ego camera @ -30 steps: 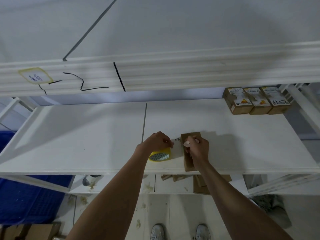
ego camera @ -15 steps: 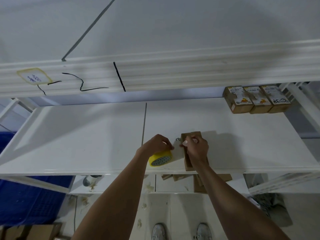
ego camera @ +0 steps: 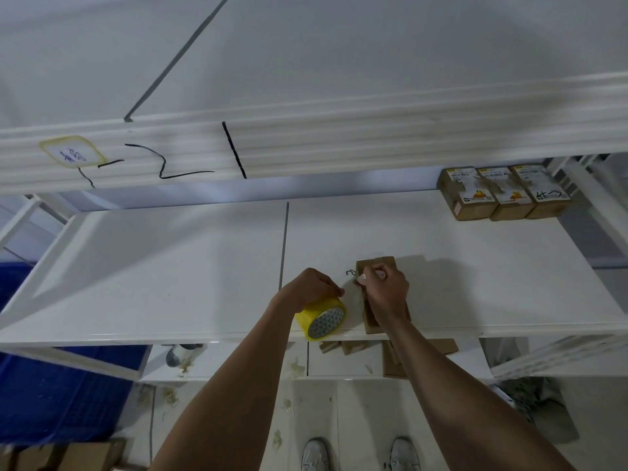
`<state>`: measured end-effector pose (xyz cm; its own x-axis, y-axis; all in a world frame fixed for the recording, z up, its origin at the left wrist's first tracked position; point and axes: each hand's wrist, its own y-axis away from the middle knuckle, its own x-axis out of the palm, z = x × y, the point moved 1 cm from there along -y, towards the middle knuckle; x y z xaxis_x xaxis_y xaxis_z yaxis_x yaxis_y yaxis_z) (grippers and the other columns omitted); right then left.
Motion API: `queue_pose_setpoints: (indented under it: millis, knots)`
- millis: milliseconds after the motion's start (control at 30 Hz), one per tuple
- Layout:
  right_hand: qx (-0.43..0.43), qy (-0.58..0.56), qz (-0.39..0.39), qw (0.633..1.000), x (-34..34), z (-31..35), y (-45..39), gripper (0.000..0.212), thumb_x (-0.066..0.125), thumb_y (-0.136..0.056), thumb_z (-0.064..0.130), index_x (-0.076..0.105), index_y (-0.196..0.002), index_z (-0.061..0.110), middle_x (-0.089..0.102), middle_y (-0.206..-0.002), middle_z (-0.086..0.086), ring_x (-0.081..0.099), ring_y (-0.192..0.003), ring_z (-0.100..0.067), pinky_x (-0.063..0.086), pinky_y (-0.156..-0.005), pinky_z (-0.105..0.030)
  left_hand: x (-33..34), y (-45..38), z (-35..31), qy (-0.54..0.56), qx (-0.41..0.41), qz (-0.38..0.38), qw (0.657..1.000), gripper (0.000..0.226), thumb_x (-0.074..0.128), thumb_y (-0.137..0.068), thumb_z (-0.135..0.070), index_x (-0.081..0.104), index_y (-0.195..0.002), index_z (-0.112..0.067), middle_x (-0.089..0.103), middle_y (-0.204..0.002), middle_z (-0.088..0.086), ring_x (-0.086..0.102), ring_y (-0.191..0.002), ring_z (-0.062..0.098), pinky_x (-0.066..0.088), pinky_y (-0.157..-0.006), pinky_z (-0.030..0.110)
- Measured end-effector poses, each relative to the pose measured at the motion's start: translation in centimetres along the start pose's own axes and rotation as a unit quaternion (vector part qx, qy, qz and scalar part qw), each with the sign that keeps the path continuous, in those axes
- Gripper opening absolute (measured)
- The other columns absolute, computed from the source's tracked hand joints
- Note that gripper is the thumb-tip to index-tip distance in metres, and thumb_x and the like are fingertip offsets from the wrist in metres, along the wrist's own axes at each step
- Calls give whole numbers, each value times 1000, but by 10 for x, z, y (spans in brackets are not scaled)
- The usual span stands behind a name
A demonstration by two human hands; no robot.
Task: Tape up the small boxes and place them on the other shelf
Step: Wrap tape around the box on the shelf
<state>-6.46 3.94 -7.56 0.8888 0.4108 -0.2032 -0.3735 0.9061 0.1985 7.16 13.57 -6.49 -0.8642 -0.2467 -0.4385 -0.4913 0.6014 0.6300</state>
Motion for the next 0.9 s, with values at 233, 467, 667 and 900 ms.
queue_pose_setpoints:
  millis: [233, 467, 667, 900]
  knots:
    - [-7, -2, 5, 1000, -1, 2, 0, 11, 63, -87, -1, 69, -79, -5, 66, -65, 5, 60, -53, 12, 39, -48, -2, 4, 2, 2, 14, -16, -4, 1000, 18, 83, -78, -38, 79, -83, -21, 70, -103, 11, 63, -101, 35, 54, -85, 42]
    - [4, 2, 6, 1000, -4, -2, -7, 15, 62, -90, 7, 69, -78, 1, 65, -66, -10, 55, -41, 0, 40, -41, -15, -41, 26, 51, 34, -55, -81, 995, 21, 84, -79, -27, 77, -88, -9, 72, -95, 12, 66, -88, 28, 57, -83, 36]
    - [34, -37, 24, 998, -9, 4, -6, 21, 58, -86, 9, 66, -73, -6, 59, -51, -10, 53, -43, -10, 41, -49, -23, -45, 48, 42, 161, 9, -92, 983, 5, 75, -88, -13, 77, -84, -13, 72, -101, 13, 68, -92, 36, 58, -76, 38]
    - [92, -113, 23, 989, -32, 24, -23, 9, 69, -86, 11, 74, -90, 4, 70, -75, -8, 54, -50, -14, 51, -53, -27, -27, 63, 41, 333, 51, -131, 932, 12, 66, -95, -11, 76, -88, -13, 73, -104, 2, 69, -84, 22, 57, -64, 30]
